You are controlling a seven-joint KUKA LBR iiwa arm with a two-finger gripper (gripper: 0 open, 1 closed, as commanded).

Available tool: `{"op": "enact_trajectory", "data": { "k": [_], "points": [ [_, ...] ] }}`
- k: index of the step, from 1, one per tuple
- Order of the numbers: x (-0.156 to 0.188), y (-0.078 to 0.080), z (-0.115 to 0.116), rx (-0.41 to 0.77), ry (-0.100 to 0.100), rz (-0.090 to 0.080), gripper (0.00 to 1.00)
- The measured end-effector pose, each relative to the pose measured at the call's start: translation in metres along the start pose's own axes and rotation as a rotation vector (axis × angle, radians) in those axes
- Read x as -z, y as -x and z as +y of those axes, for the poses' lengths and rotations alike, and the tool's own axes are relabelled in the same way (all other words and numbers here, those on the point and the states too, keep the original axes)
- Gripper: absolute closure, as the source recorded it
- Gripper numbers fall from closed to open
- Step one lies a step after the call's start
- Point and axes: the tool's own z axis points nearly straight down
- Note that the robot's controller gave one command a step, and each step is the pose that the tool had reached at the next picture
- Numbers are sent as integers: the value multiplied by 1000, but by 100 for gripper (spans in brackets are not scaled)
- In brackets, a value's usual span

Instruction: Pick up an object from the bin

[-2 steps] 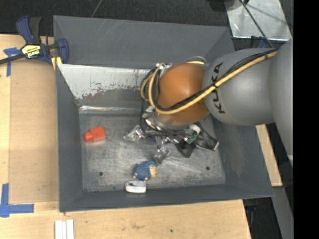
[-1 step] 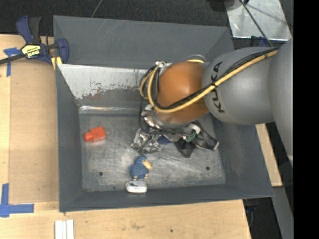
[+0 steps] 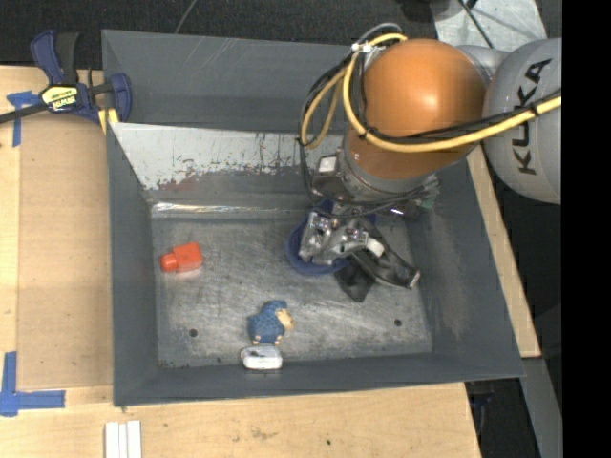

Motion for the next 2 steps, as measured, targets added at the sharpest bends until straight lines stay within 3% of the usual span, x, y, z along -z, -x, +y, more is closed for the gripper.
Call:
{"op": "enact_trajectory", "data": {
  "k": [1, 2],
  "points": [
    [-105, -2, 22, -37, 14, 6, 100],
    [-132, -41, 53, -298, 8, 7, 100]
  ]
}}
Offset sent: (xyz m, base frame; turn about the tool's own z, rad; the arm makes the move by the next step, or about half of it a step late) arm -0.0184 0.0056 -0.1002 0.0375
